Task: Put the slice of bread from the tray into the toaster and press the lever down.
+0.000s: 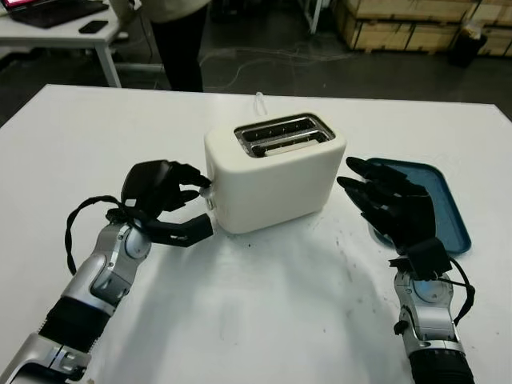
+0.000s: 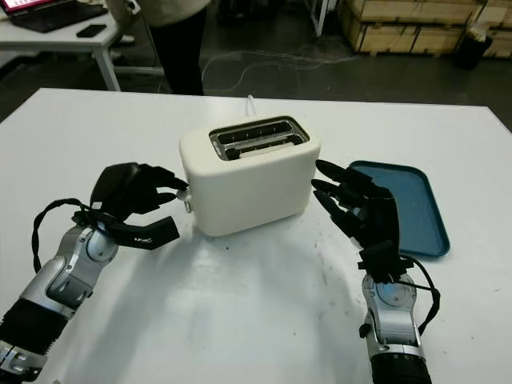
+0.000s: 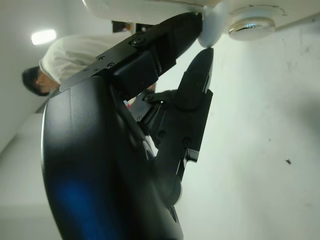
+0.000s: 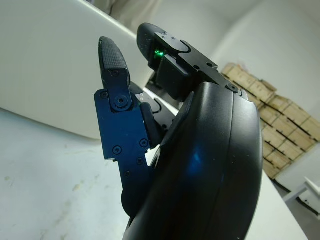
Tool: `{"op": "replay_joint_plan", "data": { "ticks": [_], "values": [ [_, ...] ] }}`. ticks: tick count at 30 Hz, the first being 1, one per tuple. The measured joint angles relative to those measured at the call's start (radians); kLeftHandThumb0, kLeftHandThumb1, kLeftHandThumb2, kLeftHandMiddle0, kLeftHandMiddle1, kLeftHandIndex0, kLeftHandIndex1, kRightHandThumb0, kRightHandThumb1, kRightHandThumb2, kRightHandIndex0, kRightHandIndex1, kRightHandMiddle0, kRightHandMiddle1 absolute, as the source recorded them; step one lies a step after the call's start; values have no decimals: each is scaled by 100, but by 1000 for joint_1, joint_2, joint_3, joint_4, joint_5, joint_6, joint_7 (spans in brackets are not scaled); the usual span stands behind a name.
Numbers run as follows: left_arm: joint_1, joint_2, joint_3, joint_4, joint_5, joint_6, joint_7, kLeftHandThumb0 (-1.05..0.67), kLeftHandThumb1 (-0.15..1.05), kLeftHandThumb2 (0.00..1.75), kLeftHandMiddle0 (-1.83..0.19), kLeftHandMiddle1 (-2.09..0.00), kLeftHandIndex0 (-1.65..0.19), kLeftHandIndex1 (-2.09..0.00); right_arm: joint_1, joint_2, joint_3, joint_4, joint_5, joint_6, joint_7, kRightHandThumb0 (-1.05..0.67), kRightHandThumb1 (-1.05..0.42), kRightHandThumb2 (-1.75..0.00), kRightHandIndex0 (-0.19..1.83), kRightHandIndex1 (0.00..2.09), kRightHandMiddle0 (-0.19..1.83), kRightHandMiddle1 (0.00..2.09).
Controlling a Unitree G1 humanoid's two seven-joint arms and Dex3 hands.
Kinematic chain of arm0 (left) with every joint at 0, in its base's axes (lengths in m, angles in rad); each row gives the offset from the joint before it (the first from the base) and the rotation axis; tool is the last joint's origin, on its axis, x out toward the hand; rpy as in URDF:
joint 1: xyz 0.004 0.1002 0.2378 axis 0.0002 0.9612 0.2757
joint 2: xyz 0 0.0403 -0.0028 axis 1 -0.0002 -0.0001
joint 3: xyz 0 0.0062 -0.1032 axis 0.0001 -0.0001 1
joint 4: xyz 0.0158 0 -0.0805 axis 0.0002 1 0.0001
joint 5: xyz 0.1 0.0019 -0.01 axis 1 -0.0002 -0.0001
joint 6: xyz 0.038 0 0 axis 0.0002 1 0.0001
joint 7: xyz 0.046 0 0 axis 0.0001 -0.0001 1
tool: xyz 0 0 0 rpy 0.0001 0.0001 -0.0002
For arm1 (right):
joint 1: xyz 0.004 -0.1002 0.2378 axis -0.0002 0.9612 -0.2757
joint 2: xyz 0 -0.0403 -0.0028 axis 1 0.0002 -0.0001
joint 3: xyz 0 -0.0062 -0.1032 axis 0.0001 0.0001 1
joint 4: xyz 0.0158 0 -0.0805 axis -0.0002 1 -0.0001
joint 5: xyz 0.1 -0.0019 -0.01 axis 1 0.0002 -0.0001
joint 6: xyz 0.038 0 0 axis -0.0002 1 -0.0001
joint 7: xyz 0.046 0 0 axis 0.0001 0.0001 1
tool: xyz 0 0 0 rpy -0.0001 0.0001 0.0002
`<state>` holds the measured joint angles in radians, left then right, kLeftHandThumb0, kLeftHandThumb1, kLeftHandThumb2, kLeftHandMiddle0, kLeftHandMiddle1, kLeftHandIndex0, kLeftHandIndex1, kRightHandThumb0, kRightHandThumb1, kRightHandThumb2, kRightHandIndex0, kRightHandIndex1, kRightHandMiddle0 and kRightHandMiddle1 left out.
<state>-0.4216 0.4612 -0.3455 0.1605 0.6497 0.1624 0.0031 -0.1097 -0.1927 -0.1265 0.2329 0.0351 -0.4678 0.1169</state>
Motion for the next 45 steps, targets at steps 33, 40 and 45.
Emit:
{"op": "replay_joint_plan", "data": {
  "ticks": [33, 40, 45],
  "values": [
    [-5, -19, -167, 9, 152, 271, -319, -11, 92, 4, -83, -80, -104, -1, -1, -12, -1, 9, -50, -18, -17, -51, -92, -9, 102, 0, 92, 0],
    [61, -18, -116, -46, 152, 248, -238, -17, 92, 6, -92, -93, -109, -3, -2, -13, 0, 10, -48, -18, -10, -54, -92, -9, 101, 0, 89, 0],
    [144, -26, 6, -99, 62, 183, -153, -23, 90, 2, -80, -114, -113, -4, -5, -35, -14, 10, -39, -16, 7, -54, -92, -7, 96, 0, 83, 0]
  ]
}}
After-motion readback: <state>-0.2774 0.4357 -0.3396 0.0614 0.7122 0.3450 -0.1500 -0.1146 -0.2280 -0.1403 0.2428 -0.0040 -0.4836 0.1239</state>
